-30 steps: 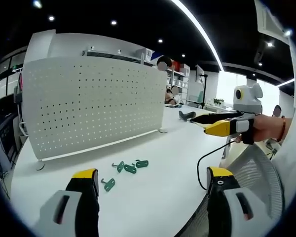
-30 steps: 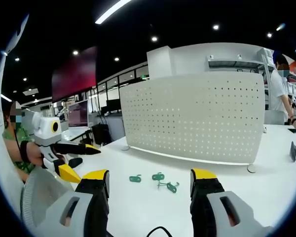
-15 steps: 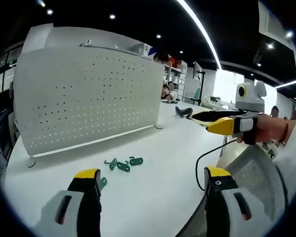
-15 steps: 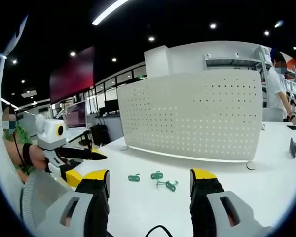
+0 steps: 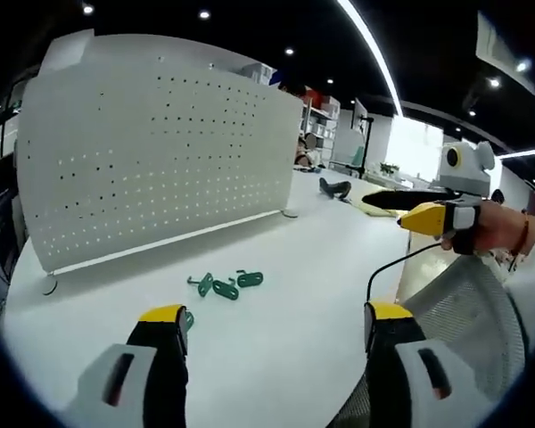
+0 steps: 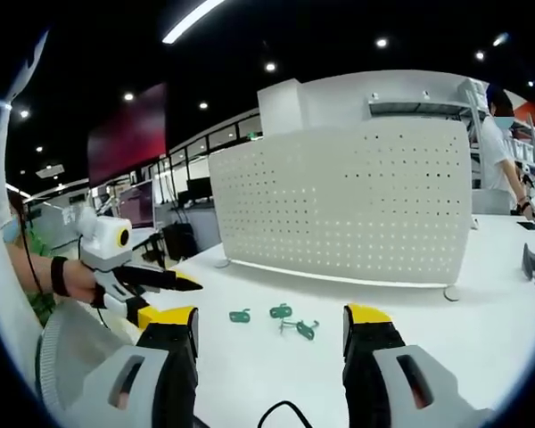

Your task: Insert the hook assembly into the mounting plate slot until the hook locks in place.

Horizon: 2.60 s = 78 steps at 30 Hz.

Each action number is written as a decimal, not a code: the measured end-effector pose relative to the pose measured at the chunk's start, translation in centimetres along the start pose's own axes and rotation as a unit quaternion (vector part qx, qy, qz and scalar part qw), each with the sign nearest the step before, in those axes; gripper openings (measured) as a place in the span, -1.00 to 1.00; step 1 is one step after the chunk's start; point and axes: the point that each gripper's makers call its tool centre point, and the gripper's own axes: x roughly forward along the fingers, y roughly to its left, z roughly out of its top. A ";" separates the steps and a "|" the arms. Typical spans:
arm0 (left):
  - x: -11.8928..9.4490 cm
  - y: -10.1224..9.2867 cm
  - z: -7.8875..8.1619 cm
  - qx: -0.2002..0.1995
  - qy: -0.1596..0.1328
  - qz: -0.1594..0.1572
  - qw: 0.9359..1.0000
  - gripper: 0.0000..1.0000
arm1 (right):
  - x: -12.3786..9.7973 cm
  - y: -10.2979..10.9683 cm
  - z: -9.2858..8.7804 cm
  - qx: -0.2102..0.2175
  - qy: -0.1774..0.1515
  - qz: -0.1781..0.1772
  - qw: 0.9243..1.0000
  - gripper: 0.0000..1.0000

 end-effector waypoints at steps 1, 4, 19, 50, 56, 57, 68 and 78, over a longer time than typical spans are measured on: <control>0.1 0.1 -0.1 -0.001 0.001 0.001 1.000 0.67 | 0.0 0.0 0.0 0.000 0.001 0.001 1.000 0.33; 0.5 0.3 -0.2 -0.004 0.005 0.003 1.000 0.66 | 0.0 0.0 0.0 -0.001 0.003 0.002 1.000 0.33; 2.3 1.3 -0.7 -0.022 0.027 0.011 0.999 0.54 | -0.1 -0.2 -0.3 0.006 0.004 -0.002 1.000 0.32; 6.0 1.9 -2.3 -0.039 0.072 0.012 0.997 0.37 | -0.1 -1.1 -1.1 0.017 0.016 -0.012 1.000 0.31; 7.0 1.8 -2.7 -0.036 0.083 0.009 0.996 0.31 | 0.0 -1.2 -1.2 0.018 0.019 -0.010 1.000 0.31; 7.1 1.8 -2.8 -0.036 0.085 0.011 0.996 0.29 | 0.1 -1.2 -1.2 0.017 0.019 -0.009 1.000 0.30; 8.2 3.2 -3.0 -0.070 0.093 0.030 0.993 0.14 | 0.1 -1.5 -1.1 0.019 0.017 -0.013 1.000 0.30; 9.3 3.7 -3.5 -0.077 0.106 0.043 0.990 0.06 | -0.1 -2.1 -1.6 0.020 0.024 -0.021 0.999 0.29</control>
